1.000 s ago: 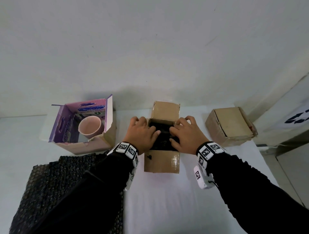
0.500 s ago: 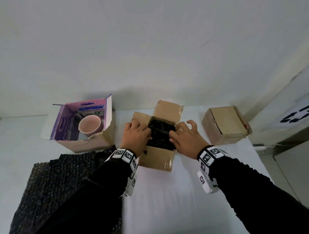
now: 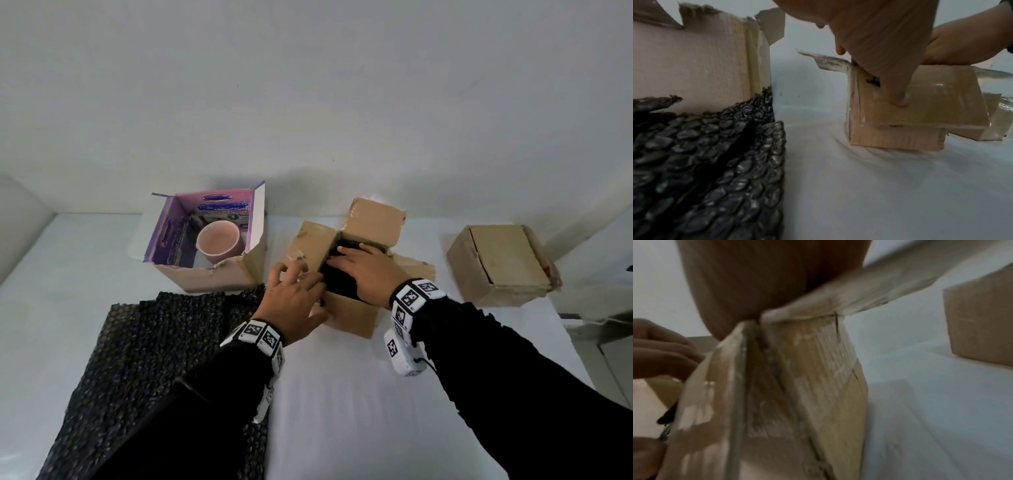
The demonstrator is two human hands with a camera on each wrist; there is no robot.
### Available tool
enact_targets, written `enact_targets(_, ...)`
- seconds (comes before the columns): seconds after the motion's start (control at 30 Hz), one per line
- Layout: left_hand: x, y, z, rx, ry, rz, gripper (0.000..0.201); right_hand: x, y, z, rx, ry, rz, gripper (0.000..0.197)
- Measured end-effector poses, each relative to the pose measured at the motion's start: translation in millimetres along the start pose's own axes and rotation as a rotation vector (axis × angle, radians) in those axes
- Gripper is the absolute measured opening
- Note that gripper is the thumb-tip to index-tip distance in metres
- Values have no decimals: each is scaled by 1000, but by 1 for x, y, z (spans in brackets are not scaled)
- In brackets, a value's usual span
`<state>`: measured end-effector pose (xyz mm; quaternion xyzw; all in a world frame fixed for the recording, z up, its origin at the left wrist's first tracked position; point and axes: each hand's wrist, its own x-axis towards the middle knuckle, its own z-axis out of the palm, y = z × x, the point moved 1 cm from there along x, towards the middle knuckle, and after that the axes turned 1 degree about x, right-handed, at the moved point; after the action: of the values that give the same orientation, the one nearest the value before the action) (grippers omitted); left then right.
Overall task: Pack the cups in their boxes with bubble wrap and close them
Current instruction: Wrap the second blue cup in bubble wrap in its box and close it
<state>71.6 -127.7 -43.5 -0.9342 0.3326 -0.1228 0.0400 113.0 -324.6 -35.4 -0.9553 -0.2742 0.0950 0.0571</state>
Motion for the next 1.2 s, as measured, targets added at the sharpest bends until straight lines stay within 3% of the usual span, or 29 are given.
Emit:
enact_targets(0.23, 8, 5, 11, 23, 30, -49, 38, 17, -3, -4, -138, -2, 3, 37)
enact_targets(0.43, 17, 6, 10, 36, 16, -32, 28, 11, 1, -1, -127, 13, 20, 37)
enact_targets(0.67, 12, 8, 17, 40, -5, 3, 39, 3, 3, 9, -18, 127, 35, 44)
enact_targets(0.77, 16, 8, 16, 62, -19, 10, 36, 7, 4, 11, -112, 99, 39, 37)
enact_targets(0.9, 19, 6, 13, 40, -18, -6, 30, 8, 3, 10, -35, 37, 84, 41)
enact_targets(1.07, 19, 5, 12, 37, 3, -15, 27, -19, -7, 16, 149, 412, 157, 28)
enact_targets(1.2, 22, 2, 9, 30, -2, 2, 27, -45, -8, 28, 135, 436, 70, 37)
